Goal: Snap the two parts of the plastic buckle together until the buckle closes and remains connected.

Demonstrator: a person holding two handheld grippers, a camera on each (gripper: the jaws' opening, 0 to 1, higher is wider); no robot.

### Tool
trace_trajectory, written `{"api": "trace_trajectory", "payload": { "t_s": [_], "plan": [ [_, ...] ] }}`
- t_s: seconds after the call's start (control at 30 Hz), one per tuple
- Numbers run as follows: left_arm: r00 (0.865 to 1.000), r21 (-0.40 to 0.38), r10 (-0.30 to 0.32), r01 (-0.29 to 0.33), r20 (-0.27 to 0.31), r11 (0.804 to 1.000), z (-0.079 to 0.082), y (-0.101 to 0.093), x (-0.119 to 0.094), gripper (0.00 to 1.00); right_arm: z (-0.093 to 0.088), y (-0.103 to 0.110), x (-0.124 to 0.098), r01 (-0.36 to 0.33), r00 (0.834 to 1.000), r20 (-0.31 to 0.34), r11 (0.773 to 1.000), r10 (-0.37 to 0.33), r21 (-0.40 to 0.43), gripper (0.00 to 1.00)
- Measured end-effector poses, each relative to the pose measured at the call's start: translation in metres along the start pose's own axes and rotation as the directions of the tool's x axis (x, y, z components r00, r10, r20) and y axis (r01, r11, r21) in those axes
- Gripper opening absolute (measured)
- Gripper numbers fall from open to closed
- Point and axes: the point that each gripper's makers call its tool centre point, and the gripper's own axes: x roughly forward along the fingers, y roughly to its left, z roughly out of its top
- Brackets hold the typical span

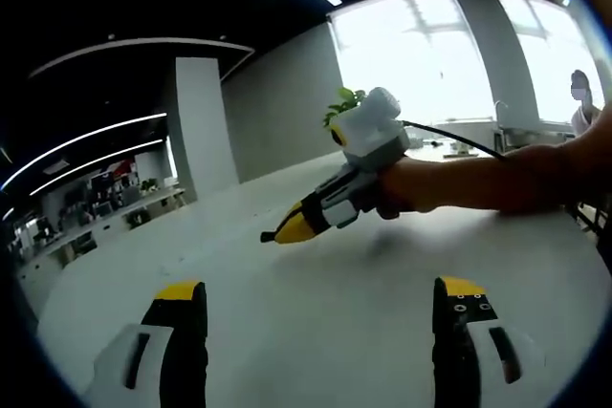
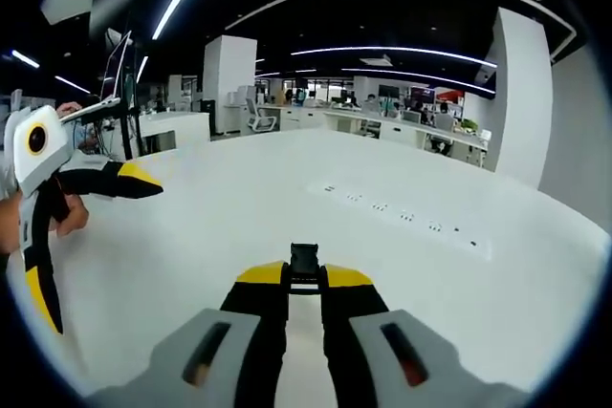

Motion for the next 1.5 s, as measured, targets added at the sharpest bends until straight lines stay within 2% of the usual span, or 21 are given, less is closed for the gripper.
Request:
{"api": "trace_trajectory", "payload": {
  "t_s": [0.33, 0.8, 1.2, 1.5],
  "plan": [
    [1.0, 0.011, -0.003, 0.004, -0.007, 1.0, -0.002, 0.001, 0.003, 1.0, -0.003, -0.009, 0.005, 0.014, 1.0, -0.013, 1.0, -0.014, 0.003, 0.11],
    [1.0, 0.02, -0.002, 0.002, -0.008, 1.0, -0.001, 0.006, 0.004, 1.0, -0.008, -0.009, 0.018, 0.019, 0.999, -0.042, 1.0, -0.02, -0.011, 0.11],
    [1.0, 0.026, 0.001, 0.0, -0.014, 1.0, -0.001, 0.006, 0.005, 1.0, 0.004, -0.028, 0.039, 0.032, 0.999, -0.034, 0.999, -0.032, 0.01, 0.11],
    [1.0, 0.035, -0.006, 0.007, -0.024, 0.999, -0.004, 0.001, 0.006, 1.0, -0.007, -0.031, 0.044, 0.034, 0.997, -0.068, 0.999, -0.035, -0.007, 0.11]
  ]
}}
